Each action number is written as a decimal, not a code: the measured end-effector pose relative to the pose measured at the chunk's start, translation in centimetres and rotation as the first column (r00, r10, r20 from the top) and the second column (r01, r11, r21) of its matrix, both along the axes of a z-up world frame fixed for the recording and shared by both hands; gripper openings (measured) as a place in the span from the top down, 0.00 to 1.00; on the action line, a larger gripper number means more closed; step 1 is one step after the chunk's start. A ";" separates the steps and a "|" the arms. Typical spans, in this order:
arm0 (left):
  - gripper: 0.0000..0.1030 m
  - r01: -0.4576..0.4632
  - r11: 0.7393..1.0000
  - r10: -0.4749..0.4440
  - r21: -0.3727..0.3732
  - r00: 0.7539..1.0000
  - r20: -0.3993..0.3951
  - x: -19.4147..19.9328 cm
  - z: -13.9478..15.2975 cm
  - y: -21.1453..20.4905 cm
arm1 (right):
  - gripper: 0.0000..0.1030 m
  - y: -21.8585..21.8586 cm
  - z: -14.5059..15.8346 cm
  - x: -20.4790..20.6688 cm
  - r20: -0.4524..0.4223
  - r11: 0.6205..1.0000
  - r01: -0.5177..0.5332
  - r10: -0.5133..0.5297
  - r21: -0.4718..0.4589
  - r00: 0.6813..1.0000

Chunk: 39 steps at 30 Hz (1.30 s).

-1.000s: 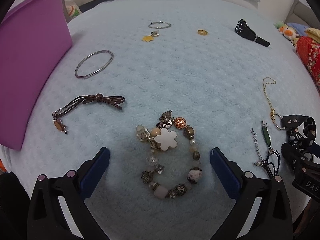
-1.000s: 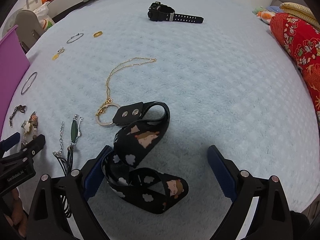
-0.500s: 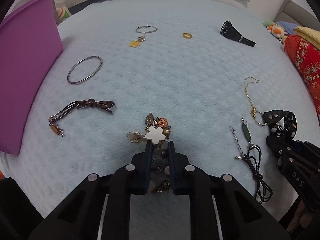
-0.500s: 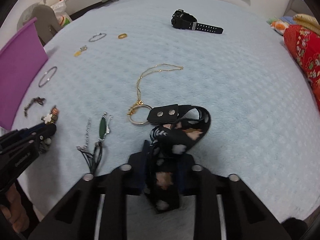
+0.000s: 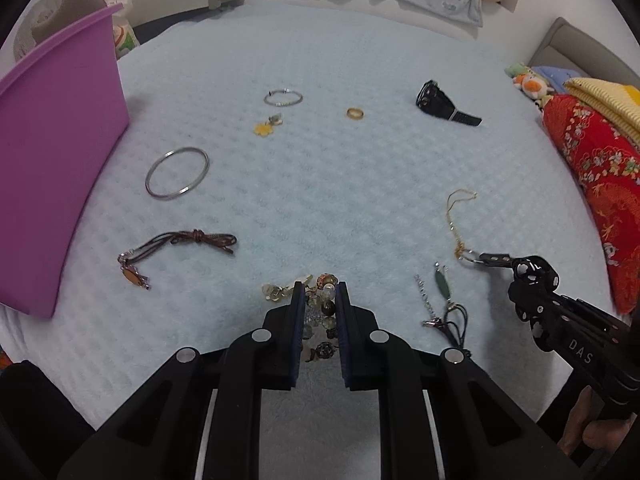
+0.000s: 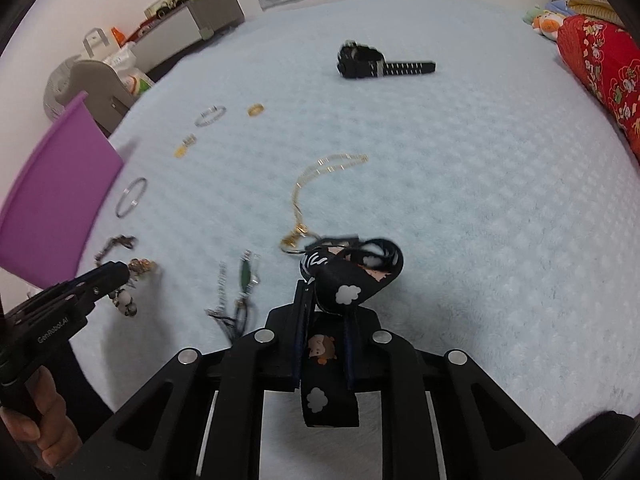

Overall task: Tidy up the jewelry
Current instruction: 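Grasp the beaded flower bracelet with the left tool while the right tool grasps the black lanyard, then carry the bracelet and lanyard in both tools over the pink basin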

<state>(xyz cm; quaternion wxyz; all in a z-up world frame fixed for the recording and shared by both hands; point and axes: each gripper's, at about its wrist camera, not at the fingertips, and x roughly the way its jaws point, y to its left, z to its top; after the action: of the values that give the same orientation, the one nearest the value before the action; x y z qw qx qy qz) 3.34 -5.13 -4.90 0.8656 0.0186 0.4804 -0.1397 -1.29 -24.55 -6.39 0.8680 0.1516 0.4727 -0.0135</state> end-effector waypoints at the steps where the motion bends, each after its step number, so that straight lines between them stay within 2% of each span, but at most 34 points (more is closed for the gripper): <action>1: 0.86 0.001 1.000 -0.001 -0.005 1.000 0.006 -0.1 0.3 0.1 | 0.86 0.1 0.4 0.0 0.008 1.000 -0.001 0.001 0.000 1.000; 11: 0.86 0.014 0.998 -0.009 -0.064 0.997 0.080 -0.8 5.7 2.0 | 0.86 1.8 6.4 -0.1 0.108 0.999 -0.036 0.034 0.015 0.994; 16: 0.86 0.007 0.994 0.005 -0.105 0.992 0.122 -0.6 9.8 3.6 | 0.86 3.9 11.0 1.1 0.181 0.996 -0.089 0.083 0.028 0.980; 20: 0.86 -0.001 0.992 0.021 -0.126 0.987 0.158 0.0 13.6 5.6 | 0.86 6.2 15.6 2.5 0.256 0.989 -0.148 0.137 0.026 0.957; 26: 0.86 -0.030 0.991 0.061 -0.133 0.970 0.235 1.2 19.9 9.8 | 0.86 10.8 23.3 5.2 0.377 0.966 -0.258 0.235 0.009 0.896; 30: 0.86 -0.085 0.987 0.119 -0.134 0.956 0.270 2.3 23.3 13.6 | 0.86 14.8 28.3 7.7 0.455 0.934 -0.358 0.316 0.007 0.832; 35: 0.86 -0.177 0.976 0.207 -0.124 0.935 0.289 3.8 25.5 18.7 | 0.86 20.5 31.7 11.1 0.496 0.885 -0.465 0.406 -0.005 0.767; 39: 0.86 -0.277 0.953 0.302 -0.124 0.910 0.286 5.4 26.5 23.8 | 0.86 25.8 33.5 14.3 0.503 0.837 -0.548 0.470 0.009 0.726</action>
<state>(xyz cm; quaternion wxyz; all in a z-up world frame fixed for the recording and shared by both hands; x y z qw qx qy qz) 8.71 18.63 21.61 0.9398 -0.0666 0.3343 -0.0245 12.97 1.21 27.14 0.9126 0.0820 0.2648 0.3007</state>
